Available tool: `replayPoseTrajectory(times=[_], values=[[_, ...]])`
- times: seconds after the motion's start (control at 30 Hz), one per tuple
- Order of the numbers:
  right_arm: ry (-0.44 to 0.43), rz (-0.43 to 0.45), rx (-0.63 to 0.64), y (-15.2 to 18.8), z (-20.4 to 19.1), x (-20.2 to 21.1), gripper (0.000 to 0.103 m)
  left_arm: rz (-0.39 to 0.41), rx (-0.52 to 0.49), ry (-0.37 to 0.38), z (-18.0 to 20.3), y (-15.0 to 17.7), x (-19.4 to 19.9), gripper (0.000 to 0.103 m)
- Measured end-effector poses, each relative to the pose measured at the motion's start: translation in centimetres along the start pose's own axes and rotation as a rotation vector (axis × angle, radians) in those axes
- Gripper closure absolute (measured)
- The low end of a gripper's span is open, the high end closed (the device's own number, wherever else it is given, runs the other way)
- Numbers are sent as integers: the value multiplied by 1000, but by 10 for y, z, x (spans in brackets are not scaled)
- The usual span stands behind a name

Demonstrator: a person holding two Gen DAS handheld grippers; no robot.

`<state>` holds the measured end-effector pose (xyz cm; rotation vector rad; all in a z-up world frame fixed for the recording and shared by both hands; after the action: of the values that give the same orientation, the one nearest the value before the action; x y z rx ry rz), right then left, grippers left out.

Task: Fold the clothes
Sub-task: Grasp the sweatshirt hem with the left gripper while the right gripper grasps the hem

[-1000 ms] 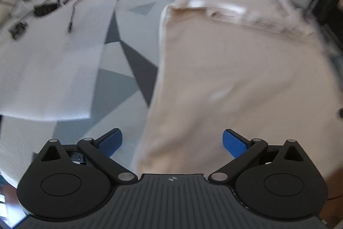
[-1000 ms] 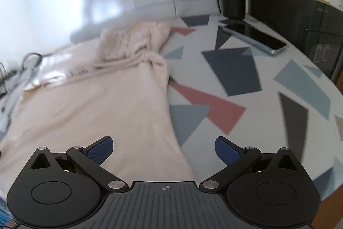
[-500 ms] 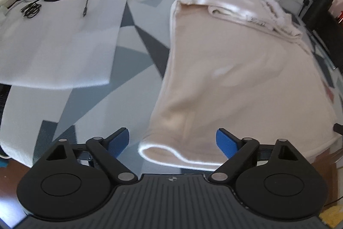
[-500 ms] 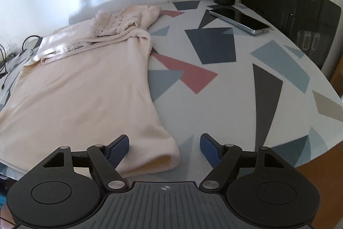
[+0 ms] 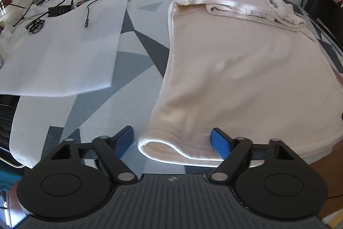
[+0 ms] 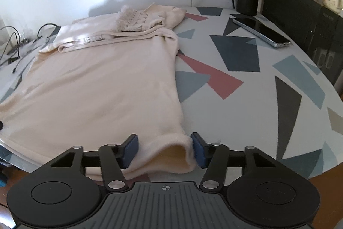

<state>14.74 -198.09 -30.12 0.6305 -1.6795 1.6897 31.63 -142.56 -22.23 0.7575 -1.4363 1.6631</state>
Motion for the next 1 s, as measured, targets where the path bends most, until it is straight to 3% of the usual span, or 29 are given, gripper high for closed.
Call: replayPoseTrajectory(times=[0.07,0.13,0.2,0.3,0.37,0.5,0.63,0.77,1.0], values=[[-8,4,0,0,-1,1,68,2,-16,7,4,0,2,40],[-32,10,-3,0,-3,2,82,4,-37,27,9,0,4,66],[-39,13,0,0,-4,2,84,6,-44,36,14,1,4,85],[-45,20,0,1,-4,2,84,16,-15,46,14,0,3,86],[-59,22,-10,1,-3,3,86,24,15,54,13,0,3,93],[-100,44,-48,0,4,15,88,72,53,74,11,-1,16,94],[-121,65,-37,2,6,32,90,115,26,80,15,3,33,94],[-145,53,4,13,5,53,90,119,69,84,13,21,52,94],[-201,-12,-39,42,8,76,91,106,117,83,9,58,82,94]])
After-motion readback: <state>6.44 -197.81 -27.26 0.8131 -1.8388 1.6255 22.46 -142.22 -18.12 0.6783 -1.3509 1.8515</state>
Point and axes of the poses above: each gripper's, at about its wrist camera, not at the fingertips, and x roughly against the way its jaws point, z to its right, y to its underside, the point moved 8 cm from there along -x, roughly the way its jaws point, and after that the axes turned 15 degrees about x, right-handed, at the moved point
